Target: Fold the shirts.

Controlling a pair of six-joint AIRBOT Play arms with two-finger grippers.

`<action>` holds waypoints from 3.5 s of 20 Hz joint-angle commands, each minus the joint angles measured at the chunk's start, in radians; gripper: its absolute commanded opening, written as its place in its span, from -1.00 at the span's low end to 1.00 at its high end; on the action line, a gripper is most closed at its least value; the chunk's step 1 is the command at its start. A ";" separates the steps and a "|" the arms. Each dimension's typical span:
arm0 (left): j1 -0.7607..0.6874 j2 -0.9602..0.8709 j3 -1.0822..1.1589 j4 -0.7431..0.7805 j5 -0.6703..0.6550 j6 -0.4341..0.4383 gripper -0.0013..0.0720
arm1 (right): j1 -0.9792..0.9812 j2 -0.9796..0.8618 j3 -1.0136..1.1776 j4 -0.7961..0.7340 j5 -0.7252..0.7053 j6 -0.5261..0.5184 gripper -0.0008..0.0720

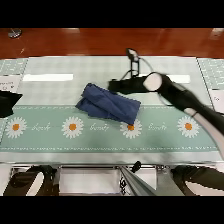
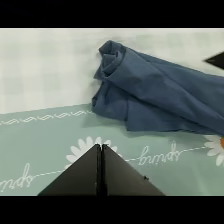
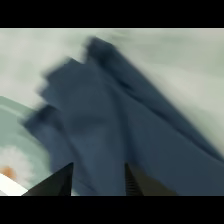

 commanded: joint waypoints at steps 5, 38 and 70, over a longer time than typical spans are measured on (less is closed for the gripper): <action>0.001 0.000 -0.006 0.065 -0.001 0.004 -0.91 | -0.336 0.208 -0.254 -0.314 0.394 0.093 0.35; 0.001 -0.058 -0.143 0.074 0.121 0.000 -0.91 | -0.573 0.459 0.186 0.022 0.567 0.024 -0.88; 0.148 -0.225 -0.191 0.121 0.644 0.076 -0.92 | -1.528 0.634 -0.360 -1.122 1.077 -0.139 -0.88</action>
